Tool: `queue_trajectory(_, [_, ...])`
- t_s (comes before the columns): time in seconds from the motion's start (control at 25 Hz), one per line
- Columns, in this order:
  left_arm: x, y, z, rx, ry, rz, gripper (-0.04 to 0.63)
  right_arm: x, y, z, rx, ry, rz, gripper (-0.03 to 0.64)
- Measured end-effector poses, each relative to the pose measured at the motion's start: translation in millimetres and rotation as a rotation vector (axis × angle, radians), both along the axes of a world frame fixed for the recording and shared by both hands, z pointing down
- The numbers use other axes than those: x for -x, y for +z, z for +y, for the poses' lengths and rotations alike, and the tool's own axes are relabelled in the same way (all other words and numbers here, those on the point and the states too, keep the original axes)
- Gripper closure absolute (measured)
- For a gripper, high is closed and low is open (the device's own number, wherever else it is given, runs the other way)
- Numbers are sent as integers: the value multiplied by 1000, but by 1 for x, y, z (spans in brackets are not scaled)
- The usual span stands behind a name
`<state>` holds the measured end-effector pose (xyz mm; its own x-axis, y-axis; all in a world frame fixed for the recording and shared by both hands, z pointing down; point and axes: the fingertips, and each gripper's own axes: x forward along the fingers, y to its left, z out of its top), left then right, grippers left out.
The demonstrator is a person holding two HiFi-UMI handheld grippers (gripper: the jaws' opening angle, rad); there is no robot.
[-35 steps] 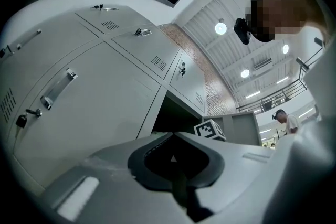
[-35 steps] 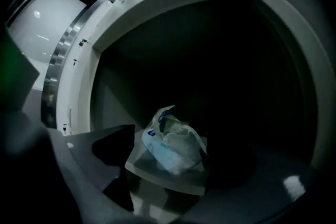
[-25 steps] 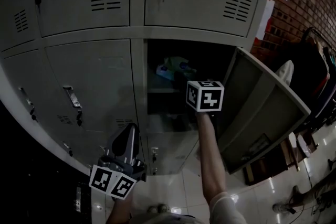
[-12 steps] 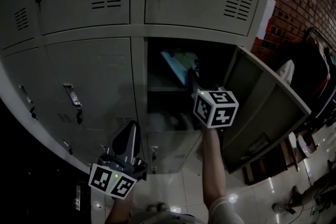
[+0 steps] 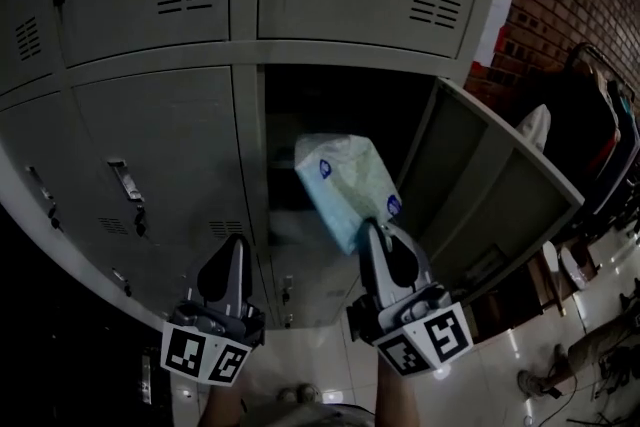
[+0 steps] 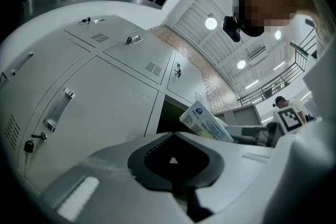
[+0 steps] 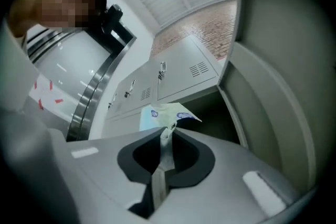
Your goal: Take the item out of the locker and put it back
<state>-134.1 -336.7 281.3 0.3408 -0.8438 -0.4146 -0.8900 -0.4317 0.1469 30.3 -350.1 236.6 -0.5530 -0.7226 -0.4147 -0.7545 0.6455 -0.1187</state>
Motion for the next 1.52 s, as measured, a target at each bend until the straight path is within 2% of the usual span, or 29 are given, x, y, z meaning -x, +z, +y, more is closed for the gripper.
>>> queue_trajectory(0.32, [-12,0,11,-5,17,-35,592,1,50,20,46,9,34,604])
queue_trajectory(1.52, [-4,2,17,5,19,-1,592,-6,50,30,52,25,35,604])
